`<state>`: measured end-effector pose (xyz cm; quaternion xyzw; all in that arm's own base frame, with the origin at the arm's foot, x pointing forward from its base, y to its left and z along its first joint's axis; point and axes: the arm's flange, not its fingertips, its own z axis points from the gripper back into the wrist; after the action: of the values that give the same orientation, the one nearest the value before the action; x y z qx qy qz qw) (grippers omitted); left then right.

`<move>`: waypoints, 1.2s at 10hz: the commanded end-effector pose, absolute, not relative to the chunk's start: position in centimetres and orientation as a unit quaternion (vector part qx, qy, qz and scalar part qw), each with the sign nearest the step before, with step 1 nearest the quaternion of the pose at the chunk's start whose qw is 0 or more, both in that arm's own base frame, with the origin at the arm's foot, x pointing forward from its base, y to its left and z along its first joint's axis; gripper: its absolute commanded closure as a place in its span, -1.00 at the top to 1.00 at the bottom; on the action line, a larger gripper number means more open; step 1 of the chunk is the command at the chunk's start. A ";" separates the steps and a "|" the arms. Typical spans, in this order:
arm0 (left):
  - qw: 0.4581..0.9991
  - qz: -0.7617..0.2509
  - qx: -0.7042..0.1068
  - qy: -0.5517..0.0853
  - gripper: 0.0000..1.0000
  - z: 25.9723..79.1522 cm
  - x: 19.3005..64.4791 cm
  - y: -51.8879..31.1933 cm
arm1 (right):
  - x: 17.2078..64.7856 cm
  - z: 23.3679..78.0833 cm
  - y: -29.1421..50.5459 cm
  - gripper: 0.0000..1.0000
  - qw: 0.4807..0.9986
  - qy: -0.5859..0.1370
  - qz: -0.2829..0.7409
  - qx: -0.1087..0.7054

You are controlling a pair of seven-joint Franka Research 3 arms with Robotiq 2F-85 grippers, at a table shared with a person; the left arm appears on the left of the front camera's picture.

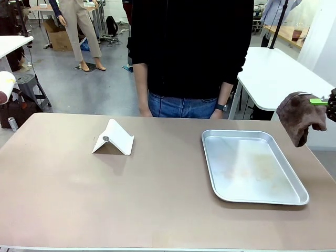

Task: Clean the surface of the table.
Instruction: Return the Lint Roller and towel to their original positions.

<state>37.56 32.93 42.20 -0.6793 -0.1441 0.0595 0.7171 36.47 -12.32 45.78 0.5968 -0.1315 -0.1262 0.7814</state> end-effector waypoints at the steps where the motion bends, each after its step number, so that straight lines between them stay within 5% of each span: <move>1: 0.716 0.060 -0.679 -0.147 -0.55 42.5 37.1 32.3 | 36.3 46.2 -12.3 -0.82 0.780 -0.133 -0.125 0.598; 9: 0.726 -0.089 -0.682 -0.012 -0.55 45.4 43.8 16.0 | 42.6 43.8 6.3 -0.82 0.842 -0.070 -0.017 0.535; 10: 0.780 -0.064 -0.622 0.004 -0.55 42.9 46.8 7.4 | 44.4 41.7 14.2 -0.82 0.826 -0.166 0.022 0.538; 12: 0.792 -0.051 -0.609 -0.004 -0.55 42.3 47.4 5.4 | 45.6 40.3 15.3 -0.82 0.818 -0.172 0.019 0.548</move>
<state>47.69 7.37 41.94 -0.6182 -0.0041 -0.0693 0.7830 43.23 14.10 41.94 0.5403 -0.1354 0.0075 0.8305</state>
